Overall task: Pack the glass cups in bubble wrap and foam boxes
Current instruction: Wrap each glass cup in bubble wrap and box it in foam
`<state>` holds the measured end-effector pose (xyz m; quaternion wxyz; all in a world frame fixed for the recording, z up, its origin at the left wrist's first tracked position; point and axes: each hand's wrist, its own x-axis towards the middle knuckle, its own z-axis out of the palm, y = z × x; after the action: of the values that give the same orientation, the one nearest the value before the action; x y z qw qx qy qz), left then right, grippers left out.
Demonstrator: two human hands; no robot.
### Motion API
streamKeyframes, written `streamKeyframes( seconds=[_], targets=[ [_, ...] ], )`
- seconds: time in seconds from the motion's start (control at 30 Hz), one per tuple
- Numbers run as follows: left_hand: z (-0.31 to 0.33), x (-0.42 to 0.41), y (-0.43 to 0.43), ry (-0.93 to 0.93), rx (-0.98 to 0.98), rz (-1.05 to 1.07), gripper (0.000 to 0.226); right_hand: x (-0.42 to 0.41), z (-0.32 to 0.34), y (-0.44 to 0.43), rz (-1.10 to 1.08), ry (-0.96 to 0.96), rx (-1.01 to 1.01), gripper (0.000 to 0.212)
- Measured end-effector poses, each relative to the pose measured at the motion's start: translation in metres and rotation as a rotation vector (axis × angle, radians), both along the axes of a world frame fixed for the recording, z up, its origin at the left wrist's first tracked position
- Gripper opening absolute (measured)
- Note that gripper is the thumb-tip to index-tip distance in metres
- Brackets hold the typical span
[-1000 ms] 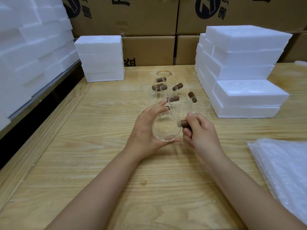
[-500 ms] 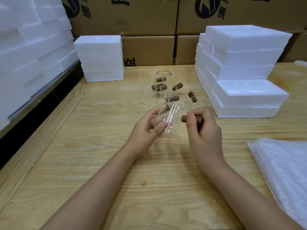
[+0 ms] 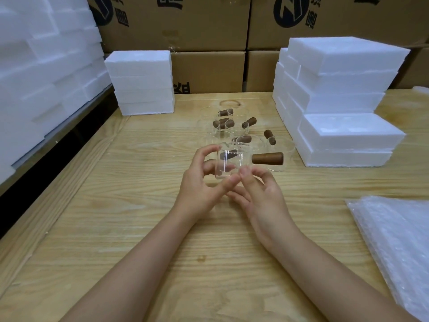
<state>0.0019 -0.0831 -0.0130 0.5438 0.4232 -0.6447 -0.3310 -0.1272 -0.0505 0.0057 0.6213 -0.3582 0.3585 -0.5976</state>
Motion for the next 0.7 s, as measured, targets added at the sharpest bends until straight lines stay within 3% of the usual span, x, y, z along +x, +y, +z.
streamKeyframes(
  seconds=[0.1,0.23,0.33,0.4,0.53,0.7],
  targets=[
    [0.002,-0.002,0.002,-0.019,-0.021,0.018,0.067,-0.003,0.001,-0.001,0.076,-0.234,0.022,0.032],
    [0.008,-0.008,0.006,0.143,0.092,-0.049,0.091,-0.007,0.003,-0.006,0.148,-0.336,0.077,0.044],
    [0.011,-0.017,0.008,0.257,0.159,-0.088,0.059,-0.01,0.004,-0.01,0.184,-0.389,0.114,0.053],
    [0.012,-0.02,0.009,0.276,0.176,-0.097,0.051,-0.012,0.002,-0.013,0.185,-0.417,0.134,0.051],
    [0.011,-0.021,0.009,0.299,0.169,-0.098,0.056,-0.011,0.002,-0.014,0.167,-0.4,0.131,0.05],
    [0.01,-0.022,0.009,0.339,0.166,-0.077,0.056,-0.011,0.004,-0.012,0.004,-0.201,0.041,0.062]
  ],
)
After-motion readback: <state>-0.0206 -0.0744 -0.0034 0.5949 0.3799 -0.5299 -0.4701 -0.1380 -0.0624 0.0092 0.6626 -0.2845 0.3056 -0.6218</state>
